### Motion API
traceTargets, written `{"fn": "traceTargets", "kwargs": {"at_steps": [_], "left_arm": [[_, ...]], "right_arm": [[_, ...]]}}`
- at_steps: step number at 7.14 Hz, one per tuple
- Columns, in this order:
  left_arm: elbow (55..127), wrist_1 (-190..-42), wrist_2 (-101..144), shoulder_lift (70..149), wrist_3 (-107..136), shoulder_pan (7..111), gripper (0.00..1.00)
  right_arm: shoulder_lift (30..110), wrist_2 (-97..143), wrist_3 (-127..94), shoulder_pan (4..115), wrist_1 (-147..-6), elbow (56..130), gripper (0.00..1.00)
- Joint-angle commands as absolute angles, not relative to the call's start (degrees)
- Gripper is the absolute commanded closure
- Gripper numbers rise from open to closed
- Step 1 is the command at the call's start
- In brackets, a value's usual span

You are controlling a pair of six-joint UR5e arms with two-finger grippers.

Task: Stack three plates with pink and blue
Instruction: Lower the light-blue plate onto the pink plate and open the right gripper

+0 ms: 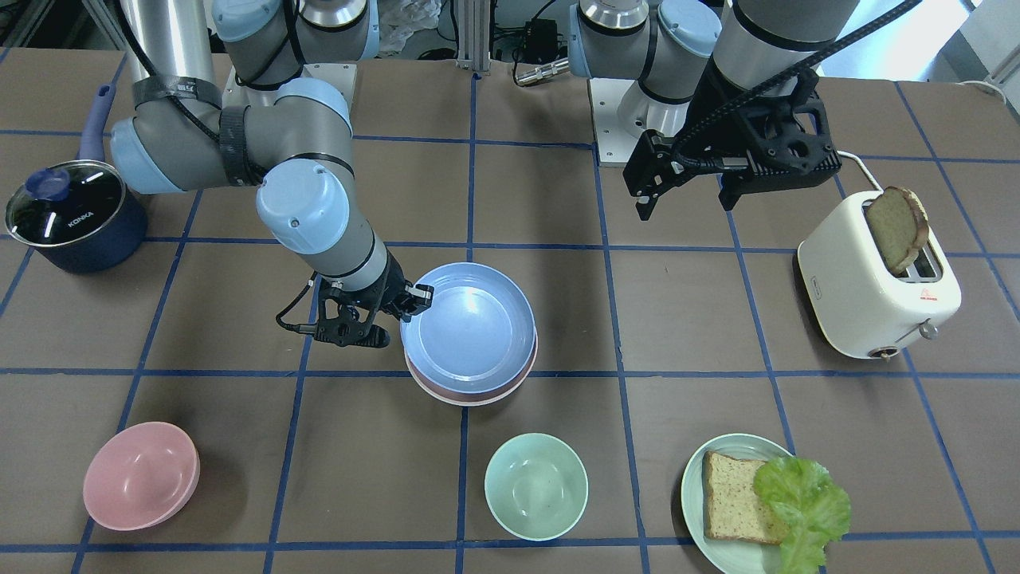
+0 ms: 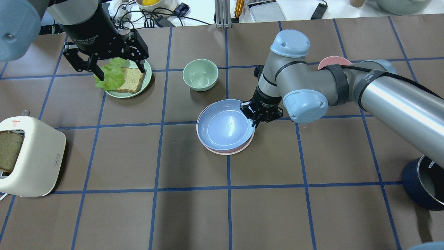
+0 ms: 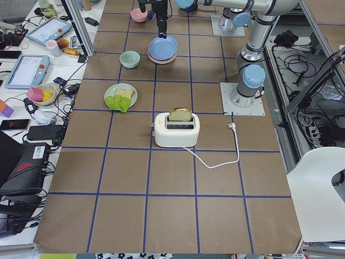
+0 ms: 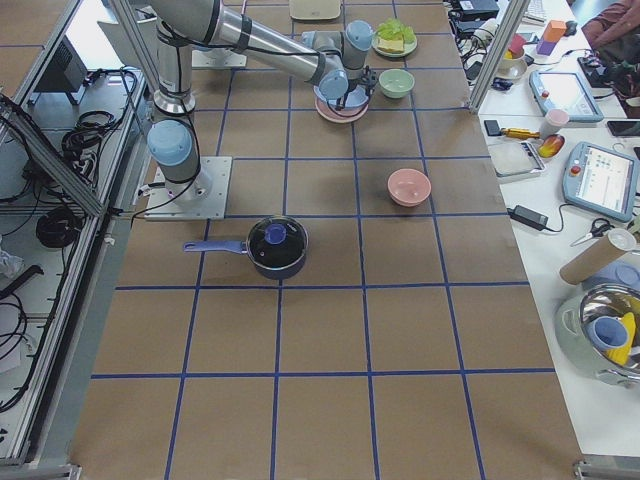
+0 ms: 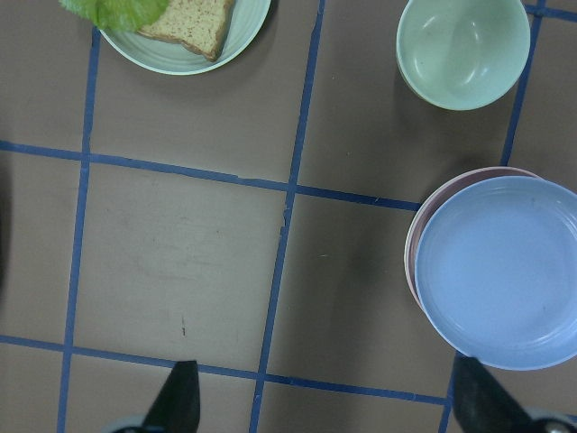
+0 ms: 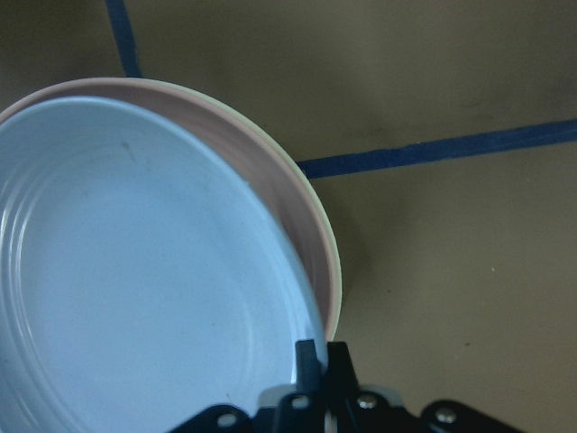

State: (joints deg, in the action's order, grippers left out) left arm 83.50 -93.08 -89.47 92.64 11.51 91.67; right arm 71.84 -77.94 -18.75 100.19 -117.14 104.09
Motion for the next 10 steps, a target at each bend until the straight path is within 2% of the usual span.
{"fn": "traceTargets", "kwargs": {"at_steps": [1,10], "left_arm": [[83.5,-93.1,-89.5,92.6,11.5,91.7,0.00],[83.5,-93.1,-89.5,92.5,11.5,91.6,0.00]], "right_arm": [[71.6,-78.0,-18.8,100.2,-117.6,104.2,1.00],[70.7,-77.9,-18.5,100.2,-119.0,104.1,0.98]]}}
